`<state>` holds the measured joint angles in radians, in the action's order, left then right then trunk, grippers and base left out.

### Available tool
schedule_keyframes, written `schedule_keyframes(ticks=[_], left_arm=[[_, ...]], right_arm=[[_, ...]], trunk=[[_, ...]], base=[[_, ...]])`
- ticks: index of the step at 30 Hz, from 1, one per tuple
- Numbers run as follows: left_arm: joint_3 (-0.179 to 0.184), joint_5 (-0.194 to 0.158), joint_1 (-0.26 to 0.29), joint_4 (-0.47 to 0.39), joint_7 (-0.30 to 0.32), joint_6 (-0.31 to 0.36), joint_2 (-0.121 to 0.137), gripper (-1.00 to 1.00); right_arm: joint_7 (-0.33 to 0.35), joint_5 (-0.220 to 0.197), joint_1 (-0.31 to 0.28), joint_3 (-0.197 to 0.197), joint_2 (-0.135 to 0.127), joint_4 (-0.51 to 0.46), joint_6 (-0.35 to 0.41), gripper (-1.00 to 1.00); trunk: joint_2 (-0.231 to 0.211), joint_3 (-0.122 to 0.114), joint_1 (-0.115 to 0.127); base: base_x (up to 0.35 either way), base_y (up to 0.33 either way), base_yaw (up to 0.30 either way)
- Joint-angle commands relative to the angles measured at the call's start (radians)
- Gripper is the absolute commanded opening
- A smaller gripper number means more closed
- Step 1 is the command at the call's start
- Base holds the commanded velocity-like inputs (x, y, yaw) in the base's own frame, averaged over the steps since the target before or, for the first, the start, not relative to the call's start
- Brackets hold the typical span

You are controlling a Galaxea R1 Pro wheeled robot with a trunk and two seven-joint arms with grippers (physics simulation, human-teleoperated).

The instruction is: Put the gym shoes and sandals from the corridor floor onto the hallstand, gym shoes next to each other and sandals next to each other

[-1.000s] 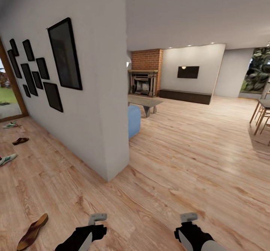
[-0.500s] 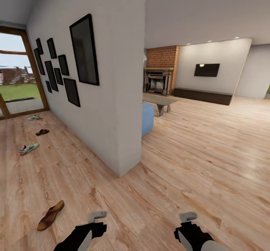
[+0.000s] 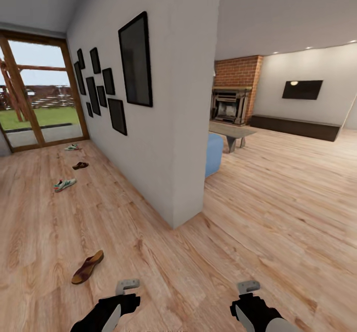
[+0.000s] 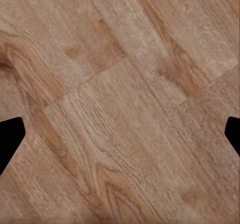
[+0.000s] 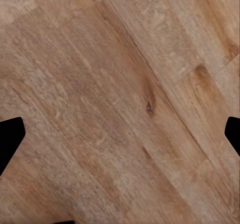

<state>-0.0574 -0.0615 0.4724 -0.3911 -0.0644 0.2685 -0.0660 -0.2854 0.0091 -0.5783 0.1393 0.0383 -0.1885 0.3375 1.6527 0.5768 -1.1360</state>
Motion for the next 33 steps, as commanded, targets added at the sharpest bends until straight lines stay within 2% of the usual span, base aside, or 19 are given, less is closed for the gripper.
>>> schedule_keyframes(ticks=[1,33], left_arm=[[-0.001,0.0,0.0,0.0,0.0,0.0,0.0,1.0],[-0.002,0.0,0.0,0.0,0.0,0.0,0.0,1.0]], right_arm=[[0.0,0.0,0.0,0.0,0.0,0.0,0.0,1.0],[0.0,0.0,0.0,0.0,0.0,0.001,0.0,1.0]], trunk=[[0.007,0.004,-0.004],[0.231,0.129,-0.127]], base=[[0.0,0.0,0.254],[0.0,0.0,0.259]])
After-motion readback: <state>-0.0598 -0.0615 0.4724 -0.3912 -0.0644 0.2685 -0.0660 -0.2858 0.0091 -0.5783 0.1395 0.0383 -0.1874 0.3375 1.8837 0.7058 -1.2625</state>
